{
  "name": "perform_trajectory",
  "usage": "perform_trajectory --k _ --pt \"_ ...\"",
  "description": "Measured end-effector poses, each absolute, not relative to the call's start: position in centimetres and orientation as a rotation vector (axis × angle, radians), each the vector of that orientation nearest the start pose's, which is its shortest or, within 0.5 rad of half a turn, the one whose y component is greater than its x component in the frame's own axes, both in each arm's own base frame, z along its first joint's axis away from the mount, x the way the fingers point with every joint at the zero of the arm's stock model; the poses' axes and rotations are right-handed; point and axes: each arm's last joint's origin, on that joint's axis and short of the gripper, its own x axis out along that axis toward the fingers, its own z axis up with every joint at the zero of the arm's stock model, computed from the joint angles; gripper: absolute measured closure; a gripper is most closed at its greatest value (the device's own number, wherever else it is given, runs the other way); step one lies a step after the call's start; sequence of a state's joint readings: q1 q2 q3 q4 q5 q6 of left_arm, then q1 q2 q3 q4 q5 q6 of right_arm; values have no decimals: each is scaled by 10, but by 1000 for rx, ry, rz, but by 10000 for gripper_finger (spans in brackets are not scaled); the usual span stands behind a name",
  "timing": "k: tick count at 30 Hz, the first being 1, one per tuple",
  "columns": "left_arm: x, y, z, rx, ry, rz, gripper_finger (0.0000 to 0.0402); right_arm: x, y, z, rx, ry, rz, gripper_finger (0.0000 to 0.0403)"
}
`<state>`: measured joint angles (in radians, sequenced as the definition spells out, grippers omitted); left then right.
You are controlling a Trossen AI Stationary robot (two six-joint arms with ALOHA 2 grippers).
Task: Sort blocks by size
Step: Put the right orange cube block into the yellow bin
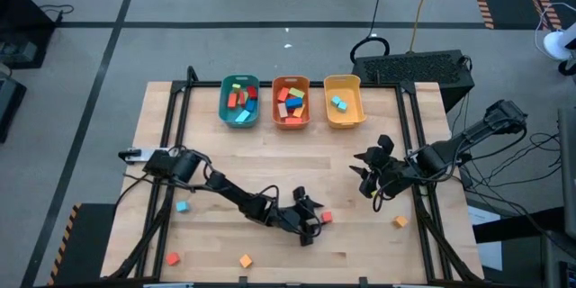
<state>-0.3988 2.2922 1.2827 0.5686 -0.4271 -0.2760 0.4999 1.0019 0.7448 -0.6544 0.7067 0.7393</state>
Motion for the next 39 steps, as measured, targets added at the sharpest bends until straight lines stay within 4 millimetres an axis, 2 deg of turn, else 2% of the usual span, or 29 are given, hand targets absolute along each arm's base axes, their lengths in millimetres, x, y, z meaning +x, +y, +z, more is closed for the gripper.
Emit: perform_trajectory --k 6,12,22,28,34,39 --pt "432 -170 71 -105 377 69 134 172 71 251 79 647 -413 248" --pt "434 -170 73 -112 365 68 139 175 73 253 8 653 -346 252" --pt "436 -166 73 -114 361 81 223 175 74 253 -15 659 -312 310" --pt "437 -160 71 -106 376 98 265 177 75 255 39 624 -318 329" --pt "440 -153 82 -119 376 75 265 178 76 256 -13 627 -284 348" --pt "442 -146 109 -181 350 49 263 178 78 255 -75 661 -205 361"
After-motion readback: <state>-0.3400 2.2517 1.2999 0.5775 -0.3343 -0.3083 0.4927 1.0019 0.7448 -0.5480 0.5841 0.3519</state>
